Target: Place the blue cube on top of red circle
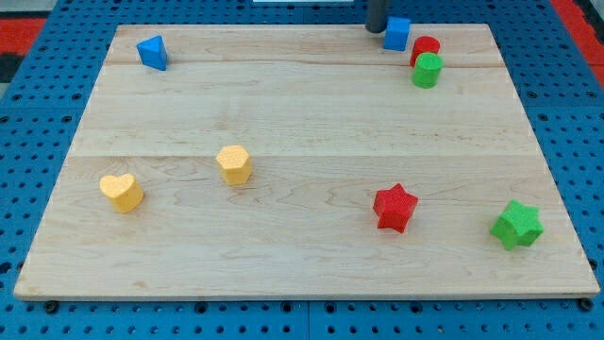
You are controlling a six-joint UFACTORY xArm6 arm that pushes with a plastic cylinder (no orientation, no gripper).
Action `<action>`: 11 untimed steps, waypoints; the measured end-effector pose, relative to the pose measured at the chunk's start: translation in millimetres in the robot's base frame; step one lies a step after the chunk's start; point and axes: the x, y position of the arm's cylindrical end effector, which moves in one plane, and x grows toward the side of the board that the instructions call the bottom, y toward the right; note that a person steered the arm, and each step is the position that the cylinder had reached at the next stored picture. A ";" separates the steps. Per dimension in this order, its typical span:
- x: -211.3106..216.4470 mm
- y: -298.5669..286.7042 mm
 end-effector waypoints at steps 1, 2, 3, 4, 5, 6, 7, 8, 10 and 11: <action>10.8 9.8; 11.0 -15.0; 20.8 -15.4; 45.0 9.7; 45.3 36.7; 31.3 41.8; 31.5 13.6; 20.3 -17.1; -6.5 -7.0; -5.3 15.4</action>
